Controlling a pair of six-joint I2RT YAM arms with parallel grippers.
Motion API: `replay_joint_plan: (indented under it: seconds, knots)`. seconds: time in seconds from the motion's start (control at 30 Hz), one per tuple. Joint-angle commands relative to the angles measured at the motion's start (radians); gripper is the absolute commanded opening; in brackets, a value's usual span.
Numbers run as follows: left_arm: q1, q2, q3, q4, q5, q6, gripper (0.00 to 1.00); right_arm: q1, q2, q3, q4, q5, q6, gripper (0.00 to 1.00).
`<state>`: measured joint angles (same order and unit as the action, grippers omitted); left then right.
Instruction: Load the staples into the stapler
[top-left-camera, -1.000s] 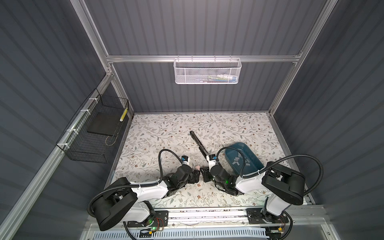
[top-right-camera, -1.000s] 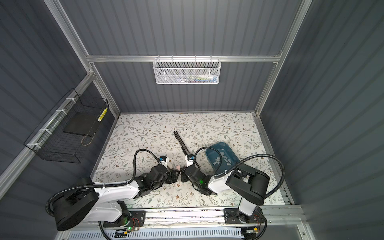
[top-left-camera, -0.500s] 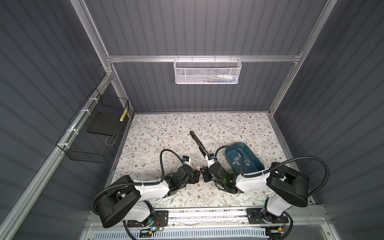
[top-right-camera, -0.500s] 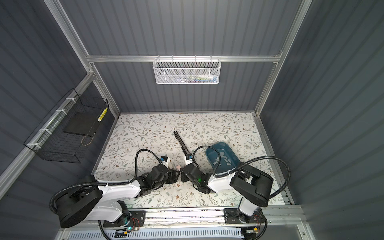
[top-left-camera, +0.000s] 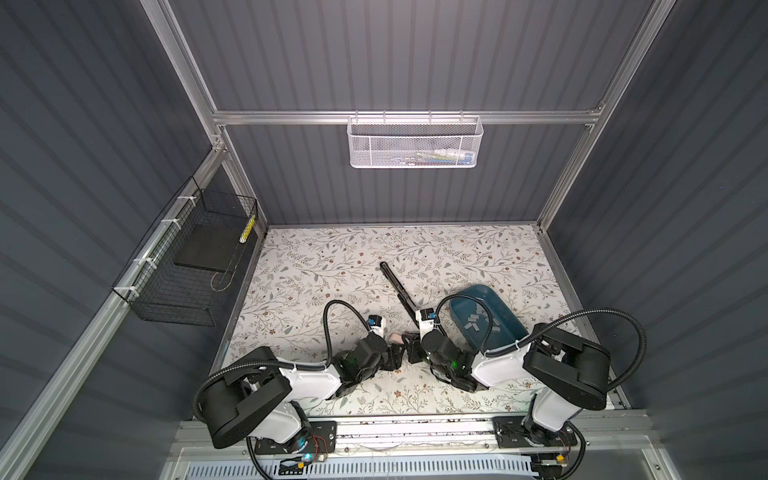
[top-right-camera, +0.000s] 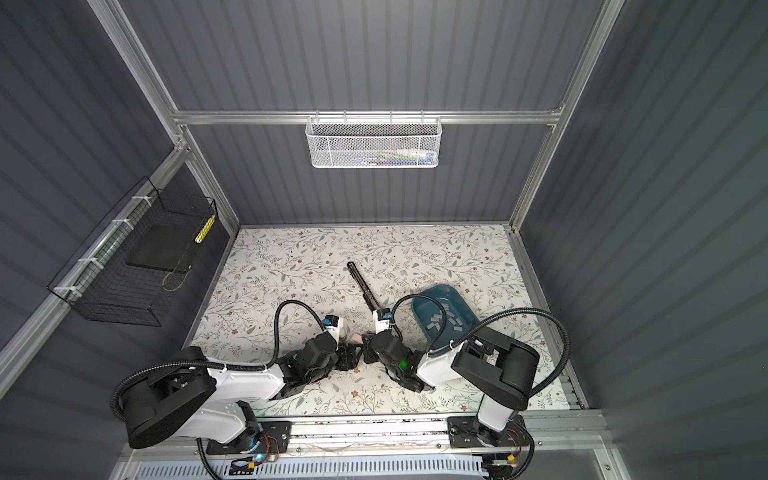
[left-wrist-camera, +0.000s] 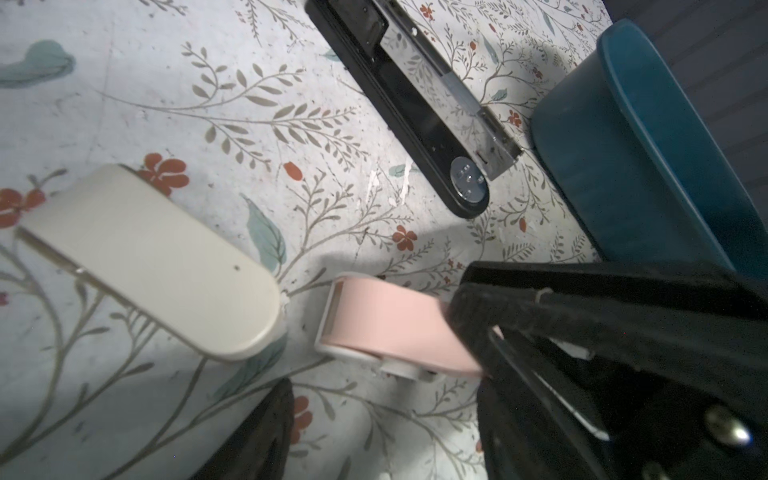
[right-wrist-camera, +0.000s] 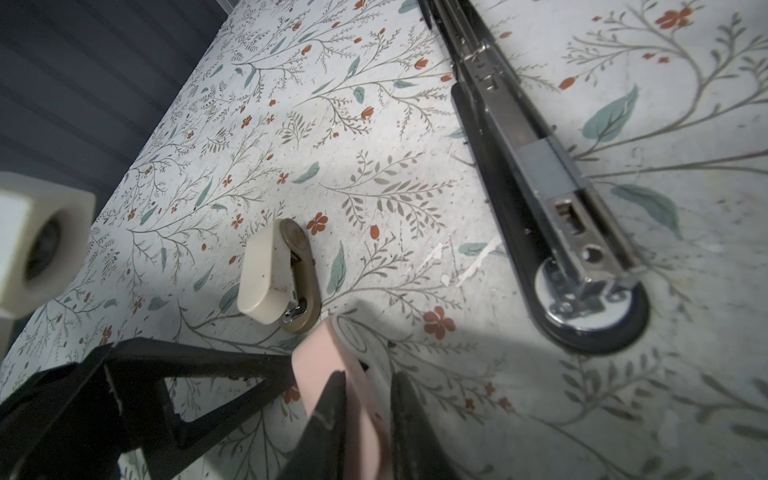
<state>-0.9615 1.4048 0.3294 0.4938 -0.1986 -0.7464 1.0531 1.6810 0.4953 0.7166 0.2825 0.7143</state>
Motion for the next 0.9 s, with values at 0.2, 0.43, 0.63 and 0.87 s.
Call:
replay_joint_plan:
  seconds: [0.2,0.43,0.63,0.87]
  knots:
    - [-0.005,-0.091,-0.024,-0.117,-0.033,-0.005,0.73,0.012,-0.038,-0.007,-0.316,0.008,-0.068,0.28]
    - [-0.003,-0.138,-0.011,-0.165,-0.067,0.007,0.74,0.012,-0.078,0.034,-0.367,0.017,-0.094,0.29]
    - [-0.004,-0.148,0.003,-0.175,-0.075,0.019,0.75,0.013,-0.090,0.047,-0.378,0.012,-0.097,0.29]
    - [-0.004,-0.141,0.017,-0.176,-0.086,0.030,0.76,0.012,-0.107,0.066,-0.402,0.008,-0.108,0.30]
